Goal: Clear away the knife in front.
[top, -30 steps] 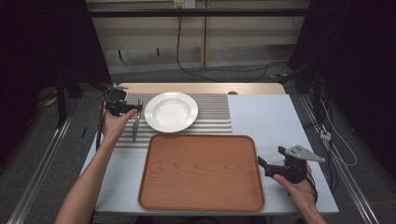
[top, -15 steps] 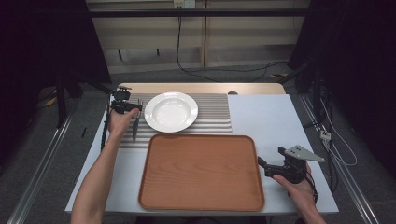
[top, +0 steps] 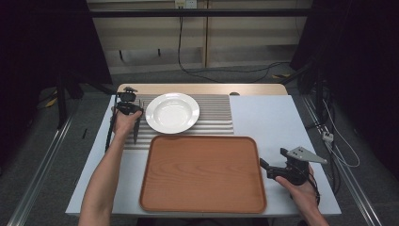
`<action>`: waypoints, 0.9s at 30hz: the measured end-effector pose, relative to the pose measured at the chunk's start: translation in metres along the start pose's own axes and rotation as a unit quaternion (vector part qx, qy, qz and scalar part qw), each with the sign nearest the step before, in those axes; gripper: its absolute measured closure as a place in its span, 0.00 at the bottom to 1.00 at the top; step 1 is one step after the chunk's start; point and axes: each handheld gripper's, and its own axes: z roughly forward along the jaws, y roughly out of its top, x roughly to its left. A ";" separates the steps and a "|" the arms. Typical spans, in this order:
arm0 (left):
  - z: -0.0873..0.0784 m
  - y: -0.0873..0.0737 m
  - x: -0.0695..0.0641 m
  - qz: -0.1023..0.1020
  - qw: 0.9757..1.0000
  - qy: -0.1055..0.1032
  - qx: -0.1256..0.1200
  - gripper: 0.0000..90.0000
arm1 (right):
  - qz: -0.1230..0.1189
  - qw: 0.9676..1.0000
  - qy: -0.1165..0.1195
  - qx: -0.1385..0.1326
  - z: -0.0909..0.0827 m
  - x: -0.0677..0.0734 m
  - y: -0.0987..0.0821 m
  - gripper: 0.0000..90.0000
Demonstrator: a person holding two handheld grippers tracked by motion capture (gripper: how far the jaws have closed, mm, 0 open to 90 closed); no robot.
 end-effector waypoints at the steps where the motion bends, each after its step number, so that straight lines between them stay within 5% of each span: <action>1: 0.000 0.001 0.000 0.000 1.000 0.002 0.005 0.84 | 0.000 1.000 0.000 0.000 0.000 0.000 0.000 0.08; 8: 0.000 0.008 -0.003 -0.008 0.999 0.005 0.036 0.88 | -0.001 1.000 0.001 0.000 0.000 0.000 0.000 0.08; 27: -0.006 0.005 0.003 -0.008 0.999 -0.003 0.042 0.89 | 0.001 1.000 -0.002 0.003 0.000 -0.001 0.000 0.08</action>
